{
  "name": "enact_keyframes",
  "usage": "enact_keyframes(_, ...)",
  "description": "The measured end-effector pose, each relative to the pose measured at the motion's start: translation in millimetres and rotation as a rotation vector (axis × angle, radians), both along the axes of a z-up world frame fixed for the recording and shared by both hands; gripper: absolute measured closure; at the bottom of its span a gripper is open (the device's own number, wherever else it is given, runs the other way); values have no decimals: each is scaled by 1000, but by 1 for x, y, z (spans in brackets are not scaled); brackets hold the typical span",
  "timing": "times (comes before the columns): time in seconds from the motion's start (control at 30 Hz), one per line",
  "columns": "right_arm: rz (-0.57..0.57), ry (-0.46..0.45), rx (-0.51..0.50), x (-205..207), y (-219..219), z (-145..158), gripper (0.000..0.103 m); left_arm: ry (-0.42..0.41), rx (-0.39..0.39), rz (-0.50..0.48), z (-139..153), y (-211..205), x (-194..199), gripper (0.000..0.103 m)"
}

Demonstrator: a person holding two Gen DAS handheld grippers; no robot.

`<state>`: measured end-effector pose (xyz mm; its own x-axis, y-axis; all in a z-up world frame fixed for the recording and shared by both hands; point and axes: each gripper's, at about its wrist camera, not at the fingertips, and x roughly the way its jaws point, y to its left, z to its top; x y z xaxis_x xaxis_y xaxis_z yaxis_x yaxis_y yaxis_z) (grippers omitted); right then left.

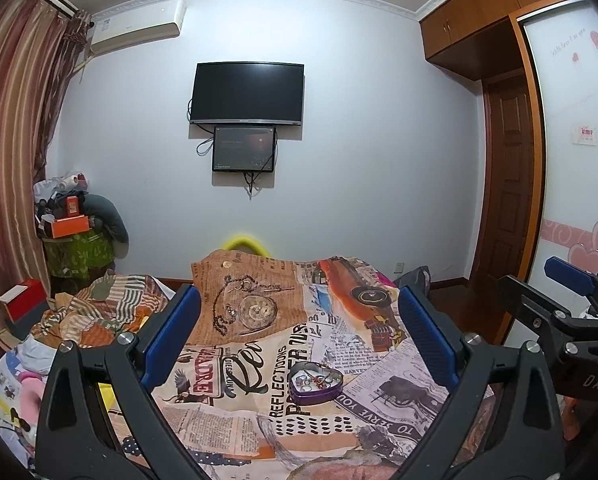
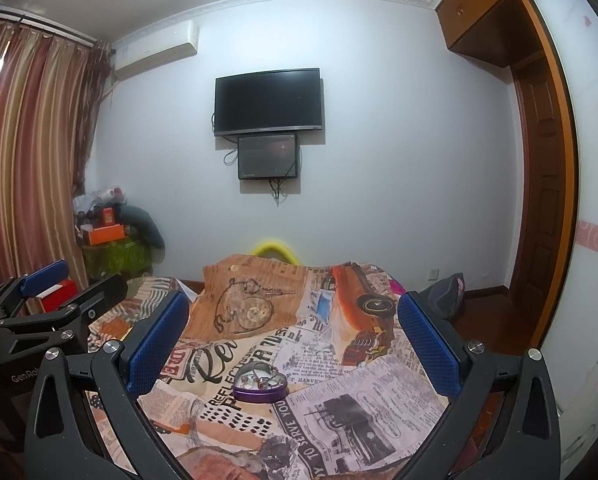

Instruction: Organize jewelry

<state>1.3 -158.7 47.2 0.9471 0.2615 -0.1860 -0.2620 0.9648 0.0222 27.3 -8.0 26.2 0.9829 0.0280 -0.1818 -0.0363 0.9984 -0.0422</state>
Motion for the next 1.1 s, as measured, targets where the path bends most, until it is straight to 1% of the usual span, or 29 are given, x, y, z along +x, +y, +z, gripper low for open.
enact_keyframes(0.57,1,4,2,1,0,0,0,13,-3,-10,1,-1,4,3)
enact_keyframes(0.83,1,5,1,1,0,0,0,19,-21,-43,0,0,5,3)
enact_keyframes(1.1,1,8,0,1,0,0,0,28,-27,-41,-4,2,6,3)
